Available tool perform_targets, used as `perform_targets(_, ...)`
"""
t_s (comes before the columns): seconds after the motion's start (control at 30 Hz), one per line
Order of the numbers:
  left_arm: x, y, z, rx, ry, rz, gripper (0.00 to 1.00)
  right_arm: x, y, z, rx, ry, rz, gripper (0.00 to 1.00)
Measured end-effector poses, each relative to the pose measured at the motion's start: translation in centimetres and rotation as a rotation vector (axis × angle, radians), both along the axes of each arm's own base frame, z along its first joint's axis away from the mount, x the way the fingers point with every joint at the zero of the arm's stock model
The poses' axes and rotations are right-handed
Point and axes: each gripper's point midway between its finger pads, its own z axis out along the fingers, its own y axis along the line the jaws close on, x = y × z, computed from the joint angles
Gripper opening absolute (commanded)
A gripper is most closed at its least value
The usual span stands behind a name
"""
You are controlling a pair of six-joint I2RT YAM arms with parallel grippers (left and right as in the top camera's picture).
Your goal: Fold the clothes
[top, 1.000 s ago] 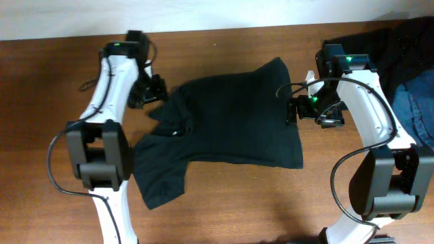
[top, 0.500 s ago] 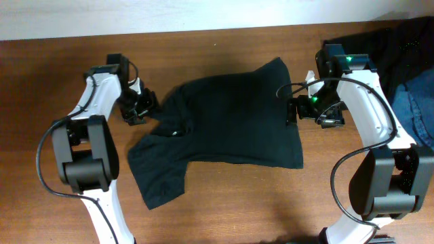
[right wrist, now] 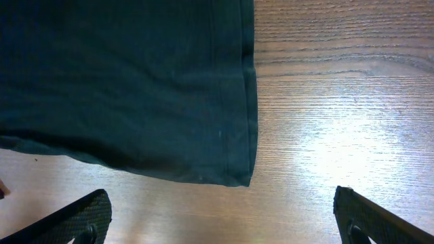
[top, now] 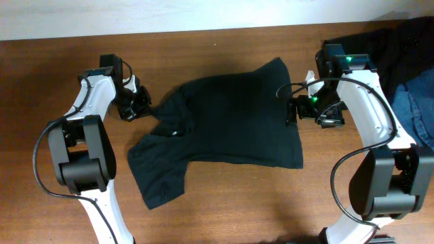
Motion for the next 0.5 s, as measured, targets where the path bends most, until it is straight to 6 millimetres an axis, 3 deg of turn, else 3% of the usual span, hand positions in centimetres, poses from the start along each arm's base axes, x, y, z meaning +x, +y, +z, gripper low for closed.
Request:
perform_targets(0.33,1.0,0.1,3.7,0.009,-0.102,-0.02,0.01,0.0,0.0,0.0,0.0,0.0,0.0,0.99)
perform_targets(0.5,2.8,0.2,5.8,0.023,-0.201,-0.051,0.01,0.0,0.0,0.0,0.0,0.0,0.0,0.99)
